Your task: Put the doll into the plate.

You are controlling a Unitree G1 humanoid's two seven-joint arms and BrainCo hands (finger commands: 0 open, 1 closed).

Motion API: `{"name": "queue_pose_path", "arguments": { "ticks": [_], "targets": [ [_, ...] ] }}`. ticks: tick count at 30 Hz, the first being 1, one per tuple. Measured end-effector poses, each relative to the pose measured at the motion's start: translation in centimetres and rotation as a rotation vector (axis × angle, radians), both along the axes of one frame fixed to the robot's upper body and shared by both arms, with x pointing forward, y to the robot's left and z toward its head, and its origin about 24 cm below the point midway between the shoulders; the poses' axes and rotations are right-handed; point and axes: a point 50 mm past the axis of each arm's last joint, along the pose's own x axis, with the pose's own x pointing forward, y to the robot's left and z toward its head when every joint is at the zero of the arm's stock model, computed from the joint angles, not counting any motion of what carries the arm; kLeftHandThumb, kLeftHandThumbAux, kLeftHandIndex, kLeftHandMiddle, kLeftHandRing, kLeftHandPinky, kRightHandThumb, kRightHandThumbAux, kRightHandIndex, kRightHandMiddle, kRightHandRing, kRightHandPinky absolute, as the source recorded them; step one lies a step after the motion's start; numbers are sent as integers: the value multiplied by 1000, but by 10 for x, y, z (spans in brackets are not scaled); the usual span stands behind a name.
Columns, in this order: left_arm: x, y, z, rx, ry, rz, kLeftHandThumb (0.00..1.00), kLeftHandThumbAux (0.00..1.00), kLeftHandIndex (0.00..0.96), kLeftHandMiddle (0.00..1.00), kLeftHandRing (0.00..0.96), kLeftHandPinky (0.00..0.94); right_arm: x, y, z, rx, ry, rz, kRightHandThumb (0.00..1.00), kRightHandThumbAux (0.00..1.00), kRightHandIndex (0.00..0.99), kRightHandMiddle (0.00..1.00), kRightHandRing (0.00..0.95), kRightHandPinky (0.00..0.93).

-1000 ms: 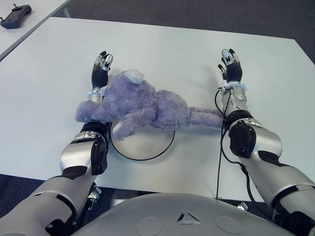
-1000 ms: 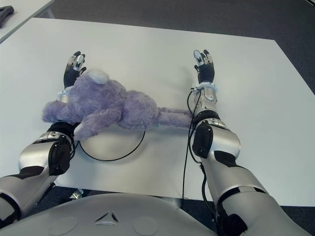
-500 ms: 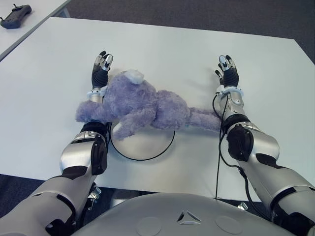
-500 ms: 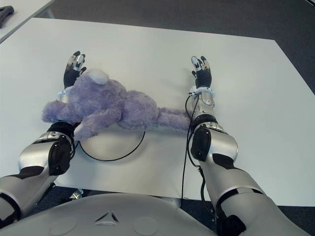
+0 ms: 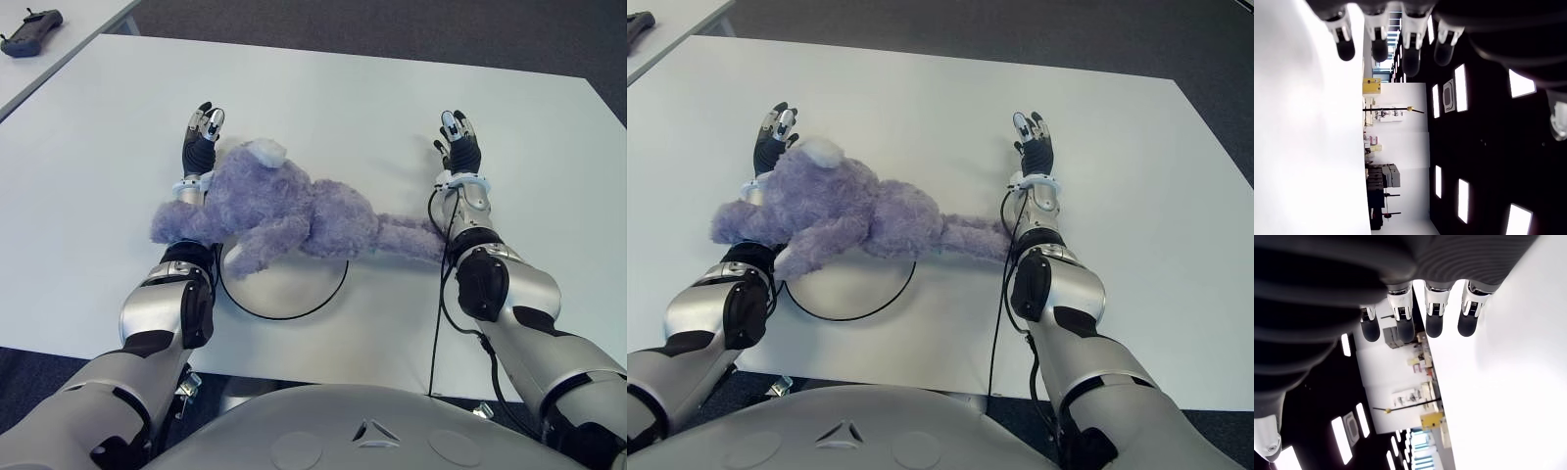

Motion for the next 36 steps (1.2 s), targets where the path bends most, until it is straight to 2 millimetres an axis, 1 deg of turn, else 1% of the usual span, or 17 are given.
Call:
{"name": "queue_pose_path", "arguments": {
  "ticks": [5,20,26,36],
  "targets": [
    [0,0,0,0,0,0,0,351,107,134,60,0,-2,0,-3,-2,10,1,0,570,64,73,38,9],
    [0,1,0,1,1,1,0,342,93,121,41,0,-2,4,-5,-15,18,21,0,606,62,75,49,42],
    [0,1,0,2,2,3,0,334,80,115,35,0,-2,7,-7,-7,16,30,0,614,57,80,60,63],
    [-1,3,-1,5,3,6,0,332,68,109,32,0,-3,18,-10,12,8,47,0,617,58,86,65,55]
  ]
}}
